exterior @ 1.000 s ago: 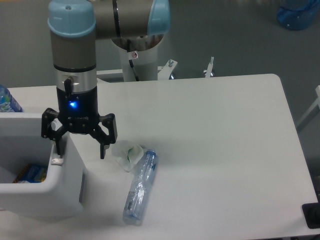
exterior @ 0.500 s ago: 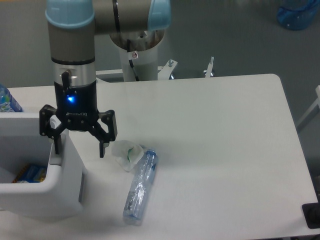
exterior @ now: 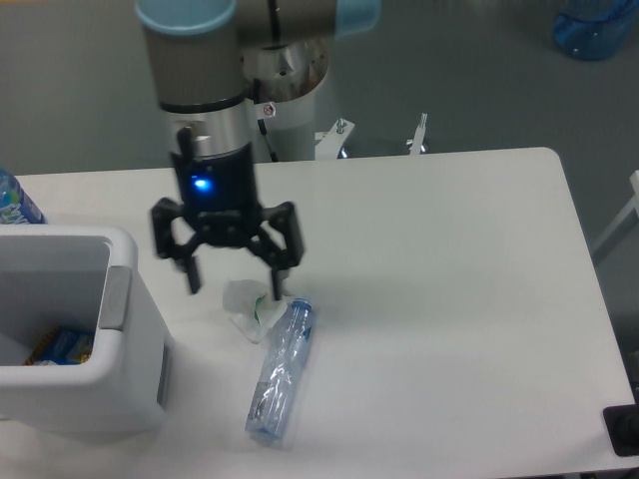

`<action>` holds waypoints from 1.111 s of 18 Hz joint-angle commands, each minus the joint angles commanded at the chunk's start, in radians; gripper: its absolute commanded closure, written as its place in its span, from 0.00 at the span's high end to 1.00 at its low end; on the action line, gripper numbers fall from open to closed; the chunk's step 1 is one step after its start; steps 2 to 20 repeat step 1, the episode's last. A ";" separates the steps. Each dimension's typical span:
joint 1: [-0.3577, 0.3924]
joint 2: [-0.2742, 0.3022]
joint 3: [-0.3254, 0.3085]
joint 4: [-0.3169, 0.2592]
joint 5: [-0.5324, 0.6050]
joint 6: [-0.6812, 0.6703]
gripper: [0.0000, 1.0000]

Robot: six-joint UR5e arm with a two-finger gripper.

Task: Open the trash can
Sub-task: 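Raise the gripper away from the opened trash can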

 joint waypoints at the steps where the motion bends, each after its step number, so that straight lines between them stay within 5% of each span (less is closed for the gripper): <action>1: 0.003 0.003 -0.002 0.000 0.000 0.005 1.00; 20: 0.003 0.003 -0.002 0.000 0.000 0.005 1.00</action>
